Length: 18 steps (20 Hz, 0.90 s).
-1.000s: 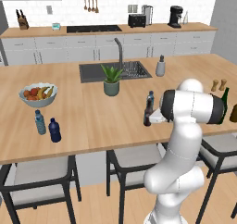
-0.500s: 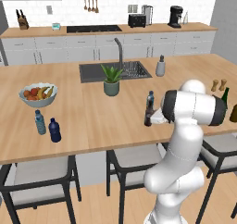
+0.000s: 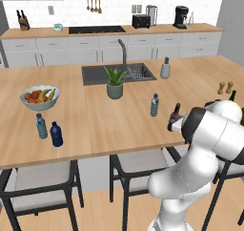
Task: Move the plastic bottles in the middle to the plastics group, and the glass bottles in the middle to the glass group.
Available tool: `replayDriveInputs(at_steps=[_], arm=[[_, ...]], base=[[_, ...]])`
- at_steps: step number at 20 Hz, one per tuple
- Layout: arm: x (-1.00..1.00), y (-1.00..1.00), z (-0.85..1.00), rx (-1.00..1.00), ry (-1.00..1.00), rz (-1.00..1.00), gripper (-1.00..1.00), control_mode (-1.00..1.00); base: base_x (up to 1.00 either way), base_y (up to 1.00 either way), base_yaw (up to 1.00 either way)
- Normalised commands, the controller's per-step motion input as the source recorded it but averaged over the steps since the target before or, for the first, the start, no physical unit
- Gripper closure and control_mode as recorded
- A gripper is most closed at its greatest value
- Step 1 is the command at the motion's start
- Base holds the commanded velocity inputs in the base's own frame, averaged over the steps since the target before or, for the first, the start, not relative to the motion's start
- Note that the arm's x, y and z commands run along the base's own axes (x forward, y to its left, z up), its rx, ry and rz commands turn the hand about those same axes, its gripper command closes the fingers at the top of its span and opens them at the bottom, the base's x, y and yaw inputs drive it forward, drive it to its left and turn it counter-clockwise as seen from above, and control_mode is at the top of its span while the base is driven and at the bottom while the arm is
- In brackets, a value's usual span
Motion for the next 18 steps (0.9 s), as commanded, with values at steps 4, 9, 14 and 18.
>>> replayDriveInputs(at_steps=[4,9,14,18], arm=[[-0.16,-0.88,0.51,0.00,0.00,-0.42,1.00,-1.00],[-0.04,-0.96,0.30,0.00,0.04,-0.40,1.00,-1.00],[0.00,-0.85,0.00,0.00,0.02,-0.20,1.00,-1.00],[0.03,-0.45,-0.01,0.00,0.00,-0.04,1.00,-1.00]], base=[[0.00,0.00,0.00],[0.00,0.00,0.00],[0.00,0.00,0.00],[0.00,0.00,0.00]])
